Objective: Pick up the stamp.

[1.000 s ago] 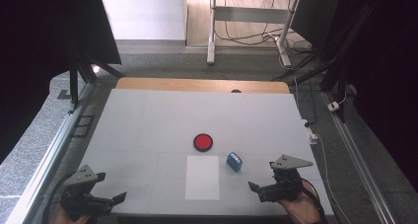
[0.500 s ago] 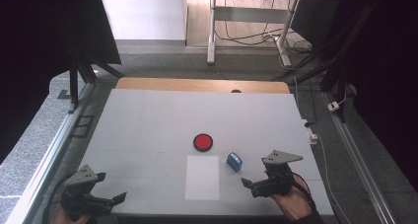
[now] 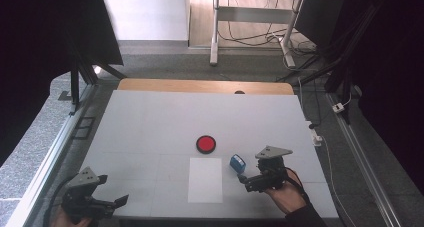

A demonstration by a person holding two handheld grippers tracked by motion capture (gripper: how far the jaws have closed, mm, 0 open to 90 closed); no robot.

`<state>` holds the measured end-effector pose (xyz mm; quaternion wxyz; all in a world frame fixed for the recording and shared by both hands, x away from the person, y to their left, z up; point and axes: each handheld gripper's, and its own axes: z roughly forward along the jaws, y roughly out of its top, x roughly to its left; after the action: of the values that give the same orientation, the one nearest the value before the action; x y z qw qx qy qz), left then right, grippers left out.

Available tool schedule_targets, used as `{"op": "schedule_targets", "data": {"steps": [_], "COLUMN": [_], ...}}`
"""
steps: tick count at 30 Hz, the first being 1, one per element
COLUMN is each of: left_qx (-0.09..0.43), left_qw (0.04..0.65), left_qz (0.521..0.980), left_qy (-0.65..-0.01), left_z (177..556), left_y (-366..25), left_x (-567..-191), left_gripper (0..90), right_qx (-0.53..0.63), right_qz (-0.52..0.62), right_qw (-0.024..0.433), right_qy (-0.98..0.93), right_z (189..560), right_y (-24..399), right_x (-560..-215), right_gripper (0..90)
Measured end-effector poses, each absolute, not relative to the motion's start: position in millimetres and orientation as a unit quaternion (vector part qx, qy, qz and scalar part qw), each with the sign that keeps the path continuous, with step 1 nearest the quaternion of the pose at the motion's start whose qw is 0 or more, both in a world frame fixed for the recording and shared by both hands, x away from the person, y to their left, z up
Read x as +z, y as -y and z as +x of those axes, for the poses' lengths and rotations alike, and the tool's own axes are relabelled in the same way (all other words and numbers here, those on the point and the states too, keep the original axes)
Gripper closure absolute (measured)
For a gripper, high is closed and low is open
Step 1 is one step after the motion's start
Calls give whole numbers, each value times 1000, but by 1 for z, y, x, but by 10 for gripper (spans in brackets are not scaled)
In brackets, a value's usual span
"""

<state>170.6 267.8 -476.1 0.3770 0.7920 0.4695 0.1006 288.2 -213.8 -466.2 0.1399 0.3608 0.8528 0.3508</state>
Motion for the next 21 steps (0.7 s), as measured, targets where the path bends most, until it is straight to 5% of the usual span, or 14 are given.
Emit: {"op": "schedule_targets", "data": {"steps": [21], "left_qx": [100], "left_qw": [375], "left_qz": [791], "left_qy": [-473], "left_z": [171], "left_y": [-268], "left_x": [-476], "left_gripper": [0], "right_qx": [292], "right_qz": [357], "right_qw": [139], "right_qy": [-876], "right_z": [325], "right_y": [183], "right_x": [-486], "right_gripper": [14]}}
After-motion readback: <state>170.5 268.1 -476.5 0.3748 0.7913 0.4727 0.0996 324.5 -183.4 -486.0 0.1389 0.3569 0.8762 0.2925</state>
